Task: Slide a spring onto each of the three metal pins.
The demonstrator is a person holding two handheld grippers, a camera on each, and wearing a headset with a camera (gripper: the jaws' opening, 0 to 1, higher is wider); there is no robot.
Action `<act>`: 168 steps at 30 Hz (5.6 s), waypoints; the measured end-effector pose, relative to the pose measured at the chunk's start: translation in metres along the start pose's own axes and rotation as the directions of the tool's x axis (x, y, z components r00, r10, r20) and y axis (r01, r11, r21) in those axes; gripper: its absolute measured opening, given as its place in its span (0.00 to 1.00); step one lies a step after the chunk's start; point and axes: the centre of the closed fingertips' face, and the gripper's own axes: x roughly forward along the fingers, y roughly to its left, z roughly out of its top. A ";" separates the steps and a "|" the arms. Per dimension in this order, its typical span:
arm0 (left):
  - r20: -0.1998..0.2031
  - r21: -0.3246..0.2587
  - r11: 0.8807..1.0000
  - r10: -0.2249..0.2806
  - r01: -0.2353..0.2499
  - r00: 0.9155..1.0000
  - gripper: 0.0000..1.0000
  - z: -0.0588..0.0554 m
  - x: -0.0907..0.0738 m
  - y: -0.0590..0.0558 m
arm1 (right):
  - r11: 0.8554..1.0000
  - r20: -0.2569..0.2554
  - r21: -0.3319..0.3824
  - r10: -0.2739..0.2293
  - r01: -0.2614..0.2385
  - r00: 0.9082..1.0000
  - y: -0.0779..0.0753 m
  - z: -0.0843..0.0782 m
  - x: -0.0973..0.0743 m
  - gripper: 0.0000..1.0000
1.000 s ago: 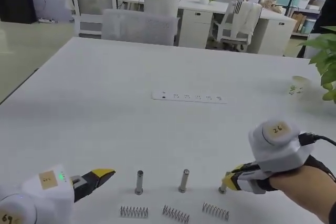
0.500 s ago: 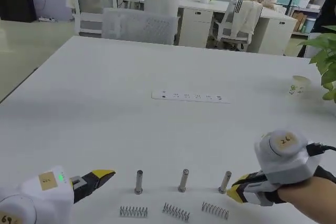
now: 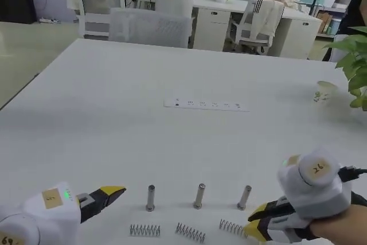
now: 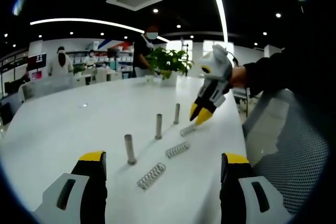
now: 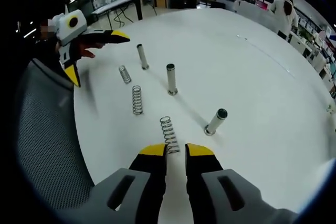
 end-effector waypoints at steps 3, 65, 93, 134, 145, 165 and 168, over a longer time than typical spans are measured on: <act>0.001 -0.002 1.000 0.003 -0.003 1.000 0.87 0.000 0.000 0.001 | 1.000 -0.018 -0.013 0.011 -0.011 1.000 0.001 -0.003 0.003 0.11; -0.025 0.115 0.971 -0.210 0.211 0.977 0.19 0.005 0.023 -0.044 | 0.927 -0.127 -0.294 0.203 -0.232 0.971 0.085 0.063 -0.005 0.07; -0.066 0.167 0.956 -0.235 0.243 0.970 0.03 0.001 0.030 -0.052 | 0.898 -0.109 -0.357 0.232 -0.256 0.967 0.106 0.090 -0.014 0.07; -0.068 0.192 0.944 -0.259 0.267 0.964 0.02 0.009 0.034 -0.062 | 0.824 -0.280 -0.464 0.212 -0.326 0.936 0.120 0.089 0.000 0.09; -0.063 0.185 0.945 -0.262 0.270 0.963 0.03 0.010 0.034 -0.063 | 0.827 -0.292 -0.458 0.207 -0.327 0.934 0.118 0.087 -0.002 0.08; -0.057 0.120 0.974 -0.189 0.194 0.980 0.26 0.000 0.023 -0.041 | 0.885 -0.269 -0.390 0.153 -0.253 0.951 0.076 0.079 -0.026 0.08; -0.052 0.102 0.979 -0.173 0.178 0.983 0.30 -0.001 0.020 -0.036 | 0.894 -0.267 -0.378 0.144 -0.241 0.953 0.069 0.076 -0.030 0.08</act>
